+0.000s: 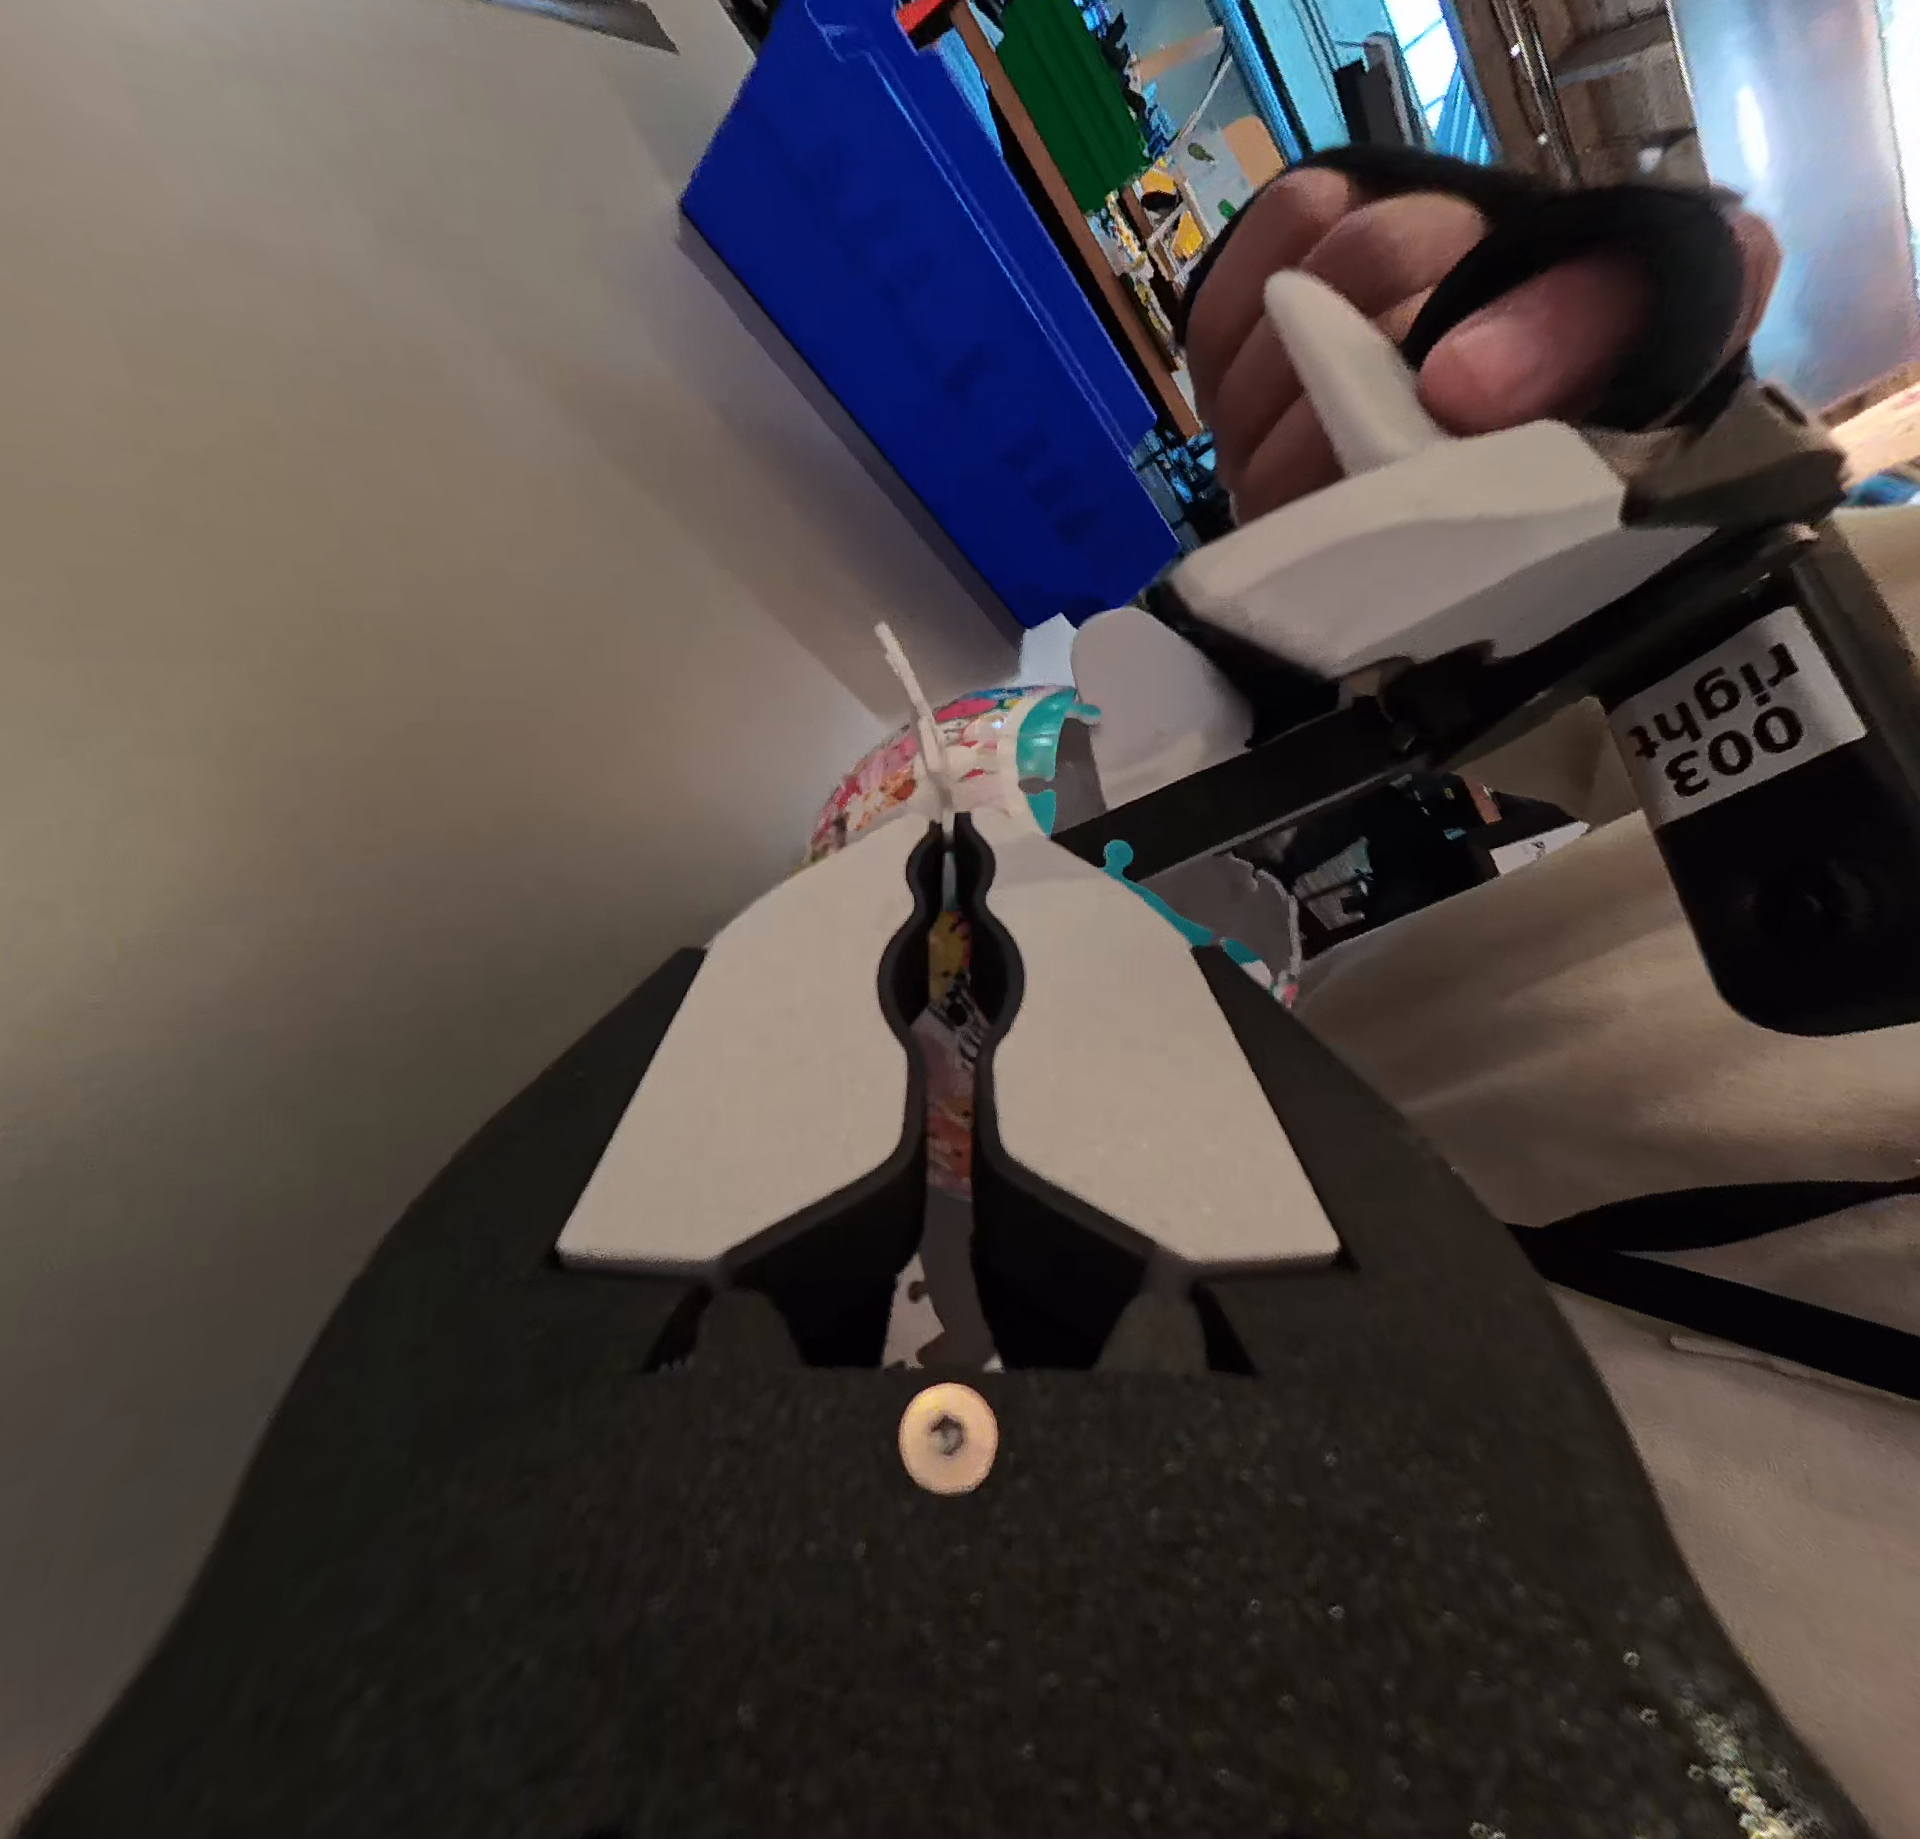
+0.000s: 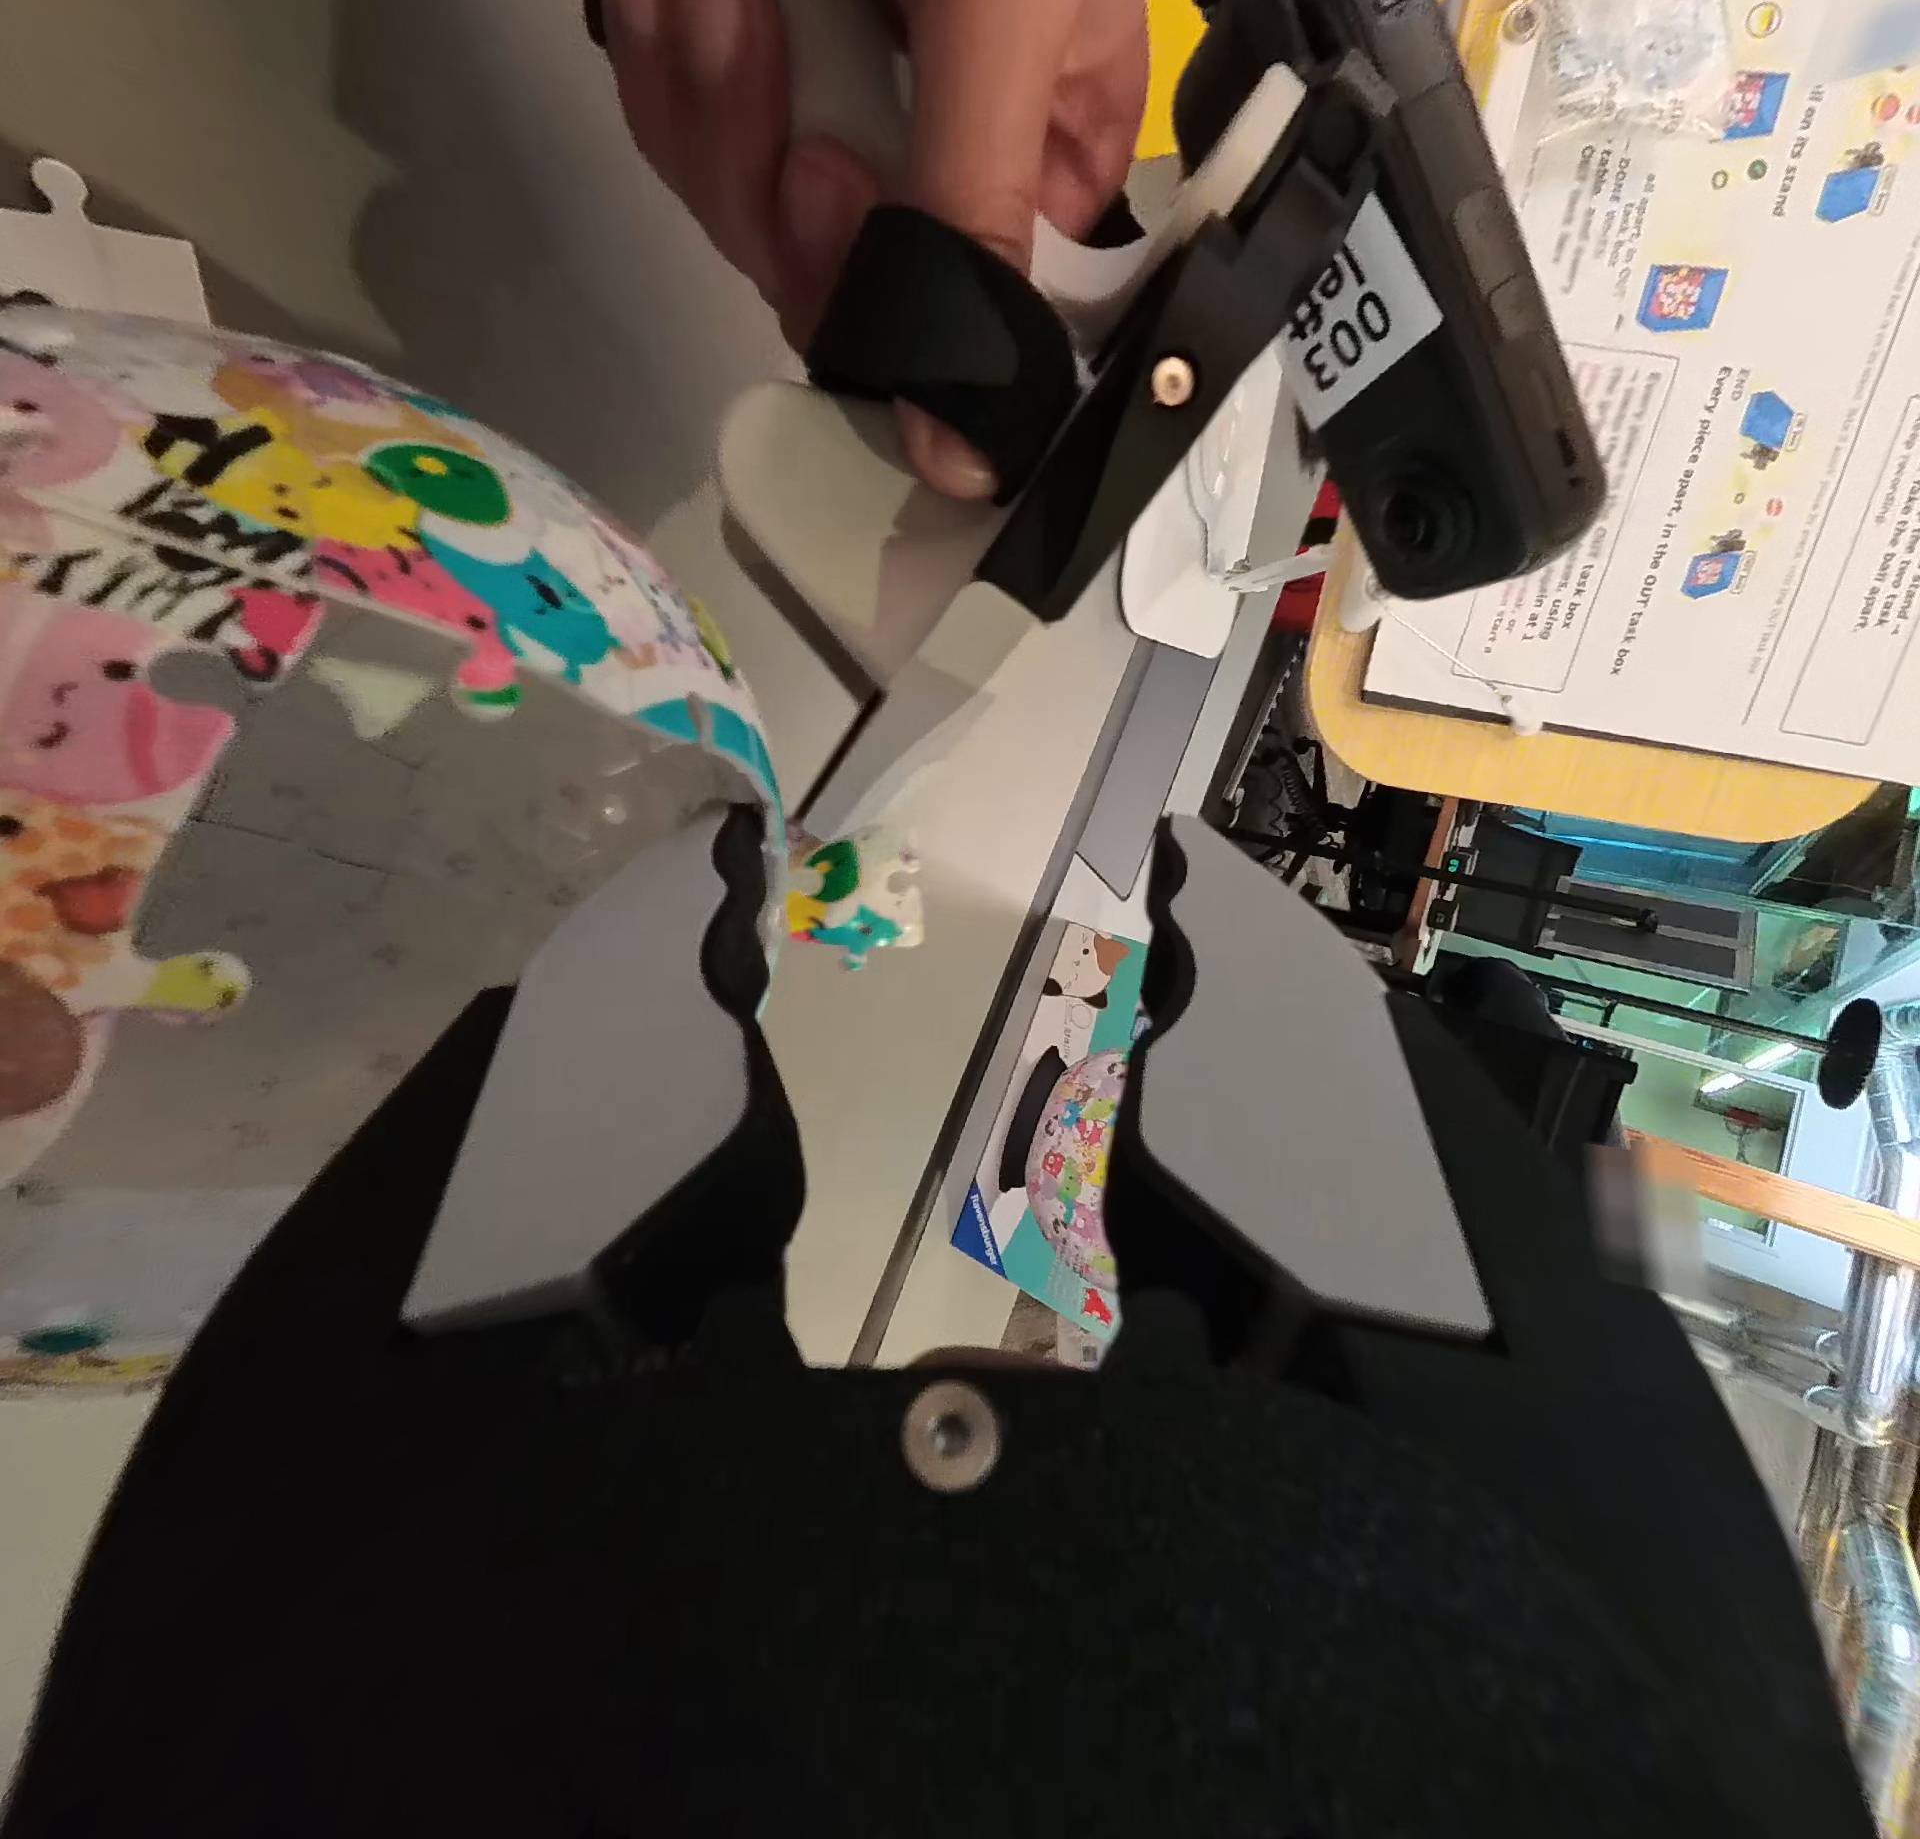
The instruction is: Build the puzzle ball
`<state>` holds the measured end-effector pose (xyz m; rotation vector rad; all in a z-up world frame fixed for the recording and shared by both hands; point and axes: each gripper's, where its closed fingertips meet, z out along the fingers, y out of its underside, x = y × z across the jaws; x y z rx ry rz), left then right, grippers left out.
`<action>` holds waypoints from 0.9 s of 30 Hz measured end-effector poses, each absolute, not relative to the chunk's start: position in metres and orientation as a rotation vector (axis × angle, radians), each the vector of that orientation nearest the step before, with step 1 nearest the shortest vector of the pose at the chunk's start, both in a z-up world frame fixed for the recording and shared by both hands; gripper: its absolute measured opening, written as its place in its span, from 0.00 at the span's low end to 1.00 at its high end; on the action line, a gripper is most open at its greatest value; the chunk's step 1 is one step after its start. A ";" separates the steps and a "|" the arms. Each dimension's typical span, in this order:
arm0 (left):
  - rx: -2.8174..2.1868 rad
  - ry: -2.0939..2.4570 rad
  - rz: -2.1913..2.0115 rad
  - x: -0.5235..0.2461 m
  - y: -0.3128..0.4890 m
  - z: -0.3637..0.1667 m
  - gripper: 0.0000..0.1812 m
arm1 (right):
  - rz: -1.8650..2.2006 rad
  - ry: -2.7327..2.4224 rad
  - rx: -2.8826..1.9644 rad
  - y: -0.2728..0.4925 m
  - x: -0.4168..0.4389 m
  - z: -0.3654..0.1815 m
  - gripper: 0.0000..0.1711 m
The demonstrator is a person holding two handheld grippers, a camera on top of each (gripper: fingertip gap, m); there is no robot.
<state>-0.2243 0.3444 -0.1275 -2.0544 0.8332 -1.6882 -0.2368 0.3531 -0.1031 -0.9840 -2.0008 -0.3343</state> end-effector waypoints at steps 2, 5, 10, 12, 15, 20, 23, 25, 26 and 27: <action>-2.051 0.819 -1.663 -0.226 0.349 -0.127 0.01 | -0.342 -2.003 -0.972 0.352 -0.237 -0.103 0.41; -2.054 0.832 -1.692 -0.222 0.342 -0.130 0.01 | -0.346 -1.985 -0.984 0.355 -0.237 -0.102 0.43; -2.050 0.818 -1.684 -0.223 0.344 -0.129 0.01 | -0.342 -1.990 -0.995 0.356 -0.236 -0.102 0.43; -2.049 0.811 -1.665 -0.226 0.348 -0.130 0.01 | -0.347 -2.009 -0.970 0.353 -0.236 -0.104 0.40; -2.040 0.748 -1.632 -0.238 0.362 -0.130 0.01 | -0.306 -2.043 -1.032 0.352 -0.233 -0.107 0.36; -1.908 0.666 -1.578 -0.265 0.371 -0.123 0.01 | -0.194 -2.192 -1.197 0.345 -0.221 -0.117 0.22; -1.822 0.657 -1.559 -0.280 0.366 -0.116 0.01 | -0.149 -2.274 -1.329 0.343 -0.213 -0.129 0.24; -1.798 0.645 -1.543 -0.288 0.363 -0.115 0.01 | -0.138 -2.308 -1.362 0.342 -0.212 -0.135 0.24; -1.793 0.641 -1.542 -0.292 0.362 -0.115 0.01 | -0.139 -2.306 -1.355 0.342 -0.215 -0.134 0.22; -1.788 0.644 -1.542 -0.295 0.361 -0.114 0.01 | -0.117 -2.318 -1.350 0.340 -0.217 -0.134 0.19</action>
